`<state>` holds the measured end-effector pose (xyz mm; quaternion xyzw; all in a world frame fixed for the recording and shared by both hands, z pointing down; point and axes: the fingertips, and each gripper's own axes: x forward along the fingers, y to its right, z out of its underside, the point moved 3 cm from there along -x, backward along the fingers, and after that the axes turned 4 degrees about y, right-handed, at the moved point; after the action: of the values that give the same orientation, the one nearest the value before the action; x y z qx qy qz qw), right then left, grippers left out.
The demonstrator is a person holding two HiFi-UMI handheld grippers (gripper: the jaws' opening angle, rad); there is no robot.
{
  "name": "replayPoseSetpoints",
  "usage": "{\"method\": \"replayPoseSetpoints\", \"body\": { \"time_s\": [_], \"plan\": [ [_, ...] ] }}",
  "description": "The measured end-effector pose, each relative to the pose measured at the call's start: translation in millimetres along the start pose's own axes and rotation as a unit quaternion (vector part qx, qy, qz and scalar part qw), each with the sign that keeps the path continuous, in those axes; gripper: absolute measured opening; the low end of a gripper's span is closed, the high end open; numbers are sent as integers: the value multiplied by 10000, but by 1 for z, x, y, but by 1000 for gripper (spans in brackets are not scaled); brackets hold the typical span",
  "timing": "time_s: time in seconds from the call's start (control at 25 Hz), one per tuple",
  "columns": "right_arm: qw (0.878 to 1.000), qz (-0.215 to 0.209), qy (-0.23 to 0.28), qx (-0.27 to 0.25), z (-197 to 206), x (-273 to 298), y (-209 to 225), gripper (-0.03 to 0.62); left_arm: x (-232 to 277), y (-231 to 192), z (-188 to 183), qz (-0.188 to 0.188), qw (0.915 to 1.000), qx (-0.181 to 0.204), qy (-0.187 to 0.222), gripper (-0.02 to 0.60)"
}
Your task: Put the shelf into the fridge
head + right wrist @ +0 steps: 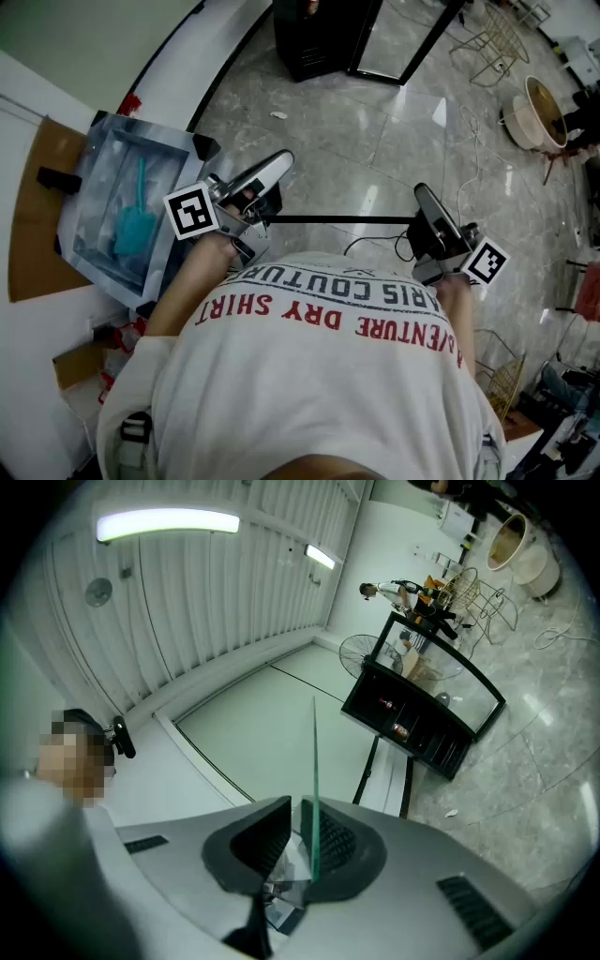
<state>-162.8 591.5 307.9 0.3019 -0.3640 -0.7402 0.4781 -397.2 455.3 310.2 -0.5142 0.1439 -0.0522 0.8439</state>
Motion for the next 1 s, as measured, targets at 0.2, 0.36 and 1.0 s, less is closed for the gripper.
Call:
{"method": "replayPoseSetpoints", "body": {
  "time_s": [0.2, 0.36, 1.0],
  "plan": [
    [10000, 14, -6, 19, 5, 1, -2, 43, -4, 2, 0, -58, 10000, 38, -25, 43],
    [10000, 67, -8, 17, 3, 0, -2, 43, -2, 0, 0, -88, 9999, 15, -52, 43],
    [9997, 198, -60, 95, -43, 34, 75, 43, 67, -60, -23, -319, 9994, -47, -149, 43]
  ]
}}
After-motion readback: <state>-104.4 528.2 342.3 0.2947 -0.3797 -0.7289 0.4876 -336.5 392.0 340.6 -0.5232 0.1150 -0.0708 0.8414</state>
